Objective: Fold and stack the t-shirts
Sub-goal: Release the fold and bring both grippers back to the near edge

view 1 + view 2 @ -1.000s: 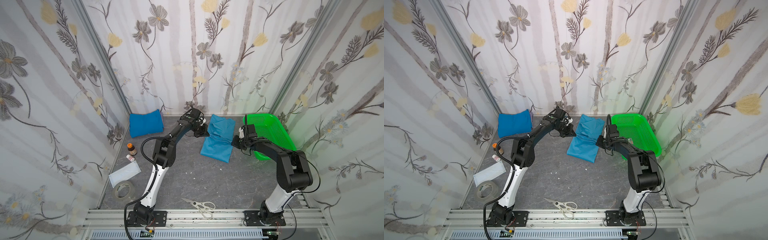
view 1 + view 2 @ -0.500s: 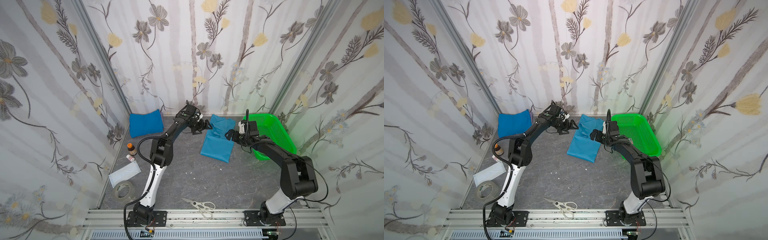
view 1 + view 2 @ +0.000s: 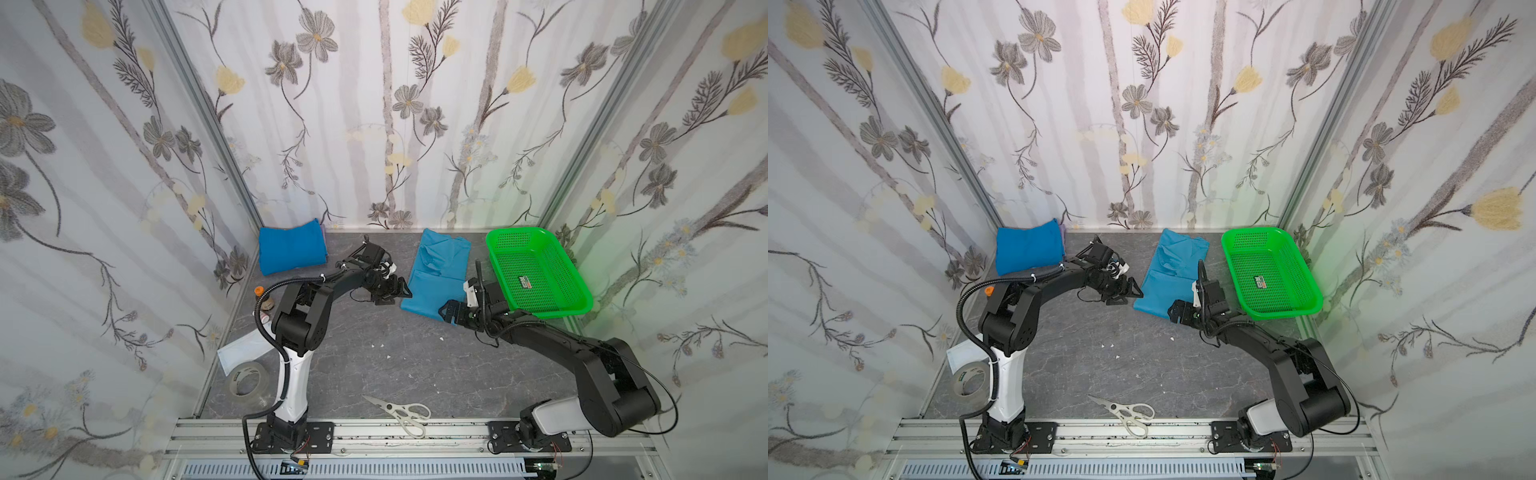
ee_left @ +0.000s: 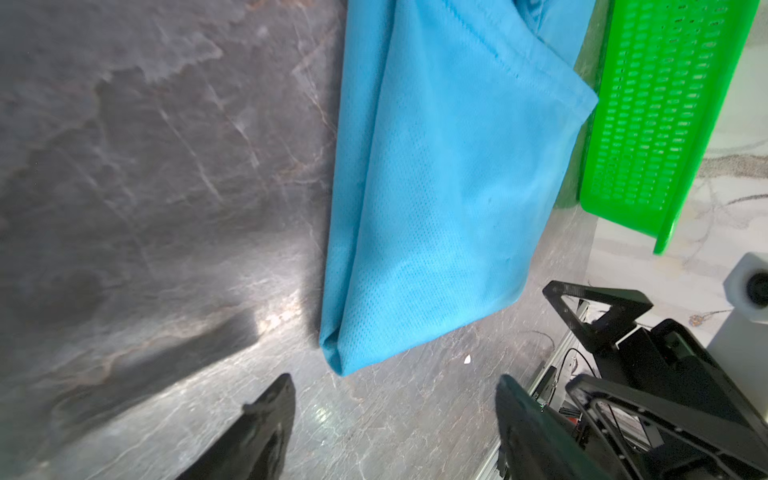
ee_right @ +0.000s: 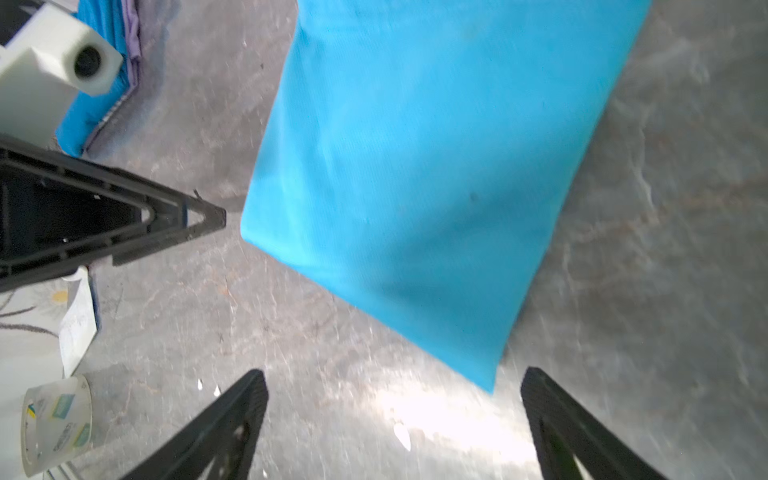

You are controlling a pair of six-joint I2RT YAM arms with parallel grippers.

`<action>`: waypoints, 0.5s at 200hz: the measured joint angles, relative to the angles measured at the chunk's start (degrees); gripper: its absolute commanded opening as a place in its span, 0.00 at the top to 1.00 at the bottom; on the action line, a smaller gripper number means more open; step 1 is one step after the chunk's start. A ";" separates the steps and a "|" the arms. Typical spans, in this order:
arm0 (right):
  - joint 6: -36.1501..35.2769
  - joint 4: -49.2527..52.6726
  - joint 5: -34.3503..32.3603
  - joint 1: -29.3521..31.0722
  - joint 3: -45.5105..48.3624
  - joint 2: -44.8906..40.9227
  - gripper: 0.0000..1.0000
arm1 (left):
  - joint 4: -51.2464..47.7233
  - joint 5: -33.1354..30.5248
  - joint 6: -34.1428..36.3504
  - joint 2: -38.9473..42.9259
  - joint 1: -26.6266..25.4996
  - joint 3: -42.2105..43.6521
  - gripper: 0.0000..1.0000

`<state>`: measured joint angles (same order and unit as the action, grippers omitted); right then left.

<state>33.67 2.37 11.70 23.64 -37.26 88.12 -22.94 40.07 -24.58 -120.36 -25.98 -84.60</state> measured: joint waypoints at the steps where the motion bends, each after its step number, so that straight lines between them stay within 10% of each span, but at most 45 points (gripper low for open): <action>1: 0.09 -0.09 -0.15 0.07 0.39 -0.37 0.07 | 0.17 0.00 -0.02 0.02 0.00 0.13 0.34; 100: 4.20 -1.64 -5.92 -1.22 11.65 -12.61 0.07 | 6.40 -0.59 -0.90 -1.75 -1.25 4.39 1.00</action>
<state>37.87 0.73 5.78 22.41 -25.61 75.50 -16.53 39.48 -25.47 -122.10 -27.22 -80.20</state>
